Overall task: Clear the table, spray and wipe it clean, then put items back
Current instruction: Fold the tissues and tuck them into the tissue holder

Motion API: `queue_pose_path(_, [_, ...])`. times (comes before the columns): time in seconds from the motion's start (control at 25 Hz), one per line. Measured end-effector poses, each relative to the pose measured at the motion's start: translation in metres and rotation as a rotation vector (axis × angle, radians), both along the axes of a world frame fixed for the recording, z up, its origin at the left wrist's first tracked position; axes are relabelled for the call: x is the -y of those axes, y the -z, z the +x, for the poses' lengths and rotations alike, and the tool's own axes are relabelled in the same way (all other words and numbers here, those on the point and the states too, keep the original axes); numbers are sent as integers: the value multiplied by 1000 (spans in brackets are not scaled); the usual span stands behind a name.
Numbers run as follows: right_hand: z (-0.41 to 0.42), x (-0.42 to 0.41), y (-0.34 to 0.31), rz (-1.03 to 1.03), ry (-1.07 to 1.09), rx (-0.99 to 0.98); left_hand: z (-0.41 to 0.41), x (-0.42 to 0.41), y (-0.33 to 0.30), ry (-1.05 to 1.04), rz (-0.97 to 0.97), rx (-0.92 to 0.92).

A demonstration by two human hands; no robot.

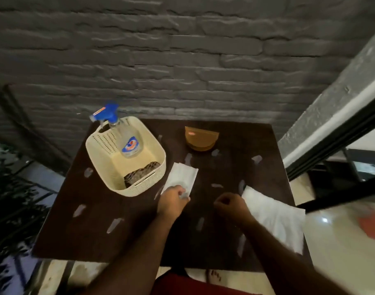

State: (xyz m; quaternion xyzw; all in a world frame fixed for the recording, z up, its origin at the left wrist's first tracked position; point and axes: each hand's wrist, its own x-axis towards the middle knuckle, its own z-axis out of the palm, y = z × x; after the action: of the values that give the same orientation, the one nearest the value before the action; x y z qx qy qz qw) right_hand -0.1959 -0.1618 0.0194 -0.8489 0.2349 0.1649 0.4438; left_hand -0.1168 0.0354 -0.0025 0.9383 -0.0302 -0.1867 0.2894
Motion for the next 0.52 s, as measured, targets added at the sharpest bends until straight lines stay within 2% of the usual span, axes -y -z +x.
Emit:
queue_pose_path(0.12, [12,1,-3,6,76,-16,26,14,22,90,53,-42])
queue_pose_path(0.32, [26,-3,0,79,151,-46,44,31,51,98,121,-6])
queue_pose_path(0.44, [27,-2,7,131,173,-58,51,34,52,123,165,41])
queue_pose_path(0.52, [29,-2,8,197,217,-86,55,37,39,100,143,-39])
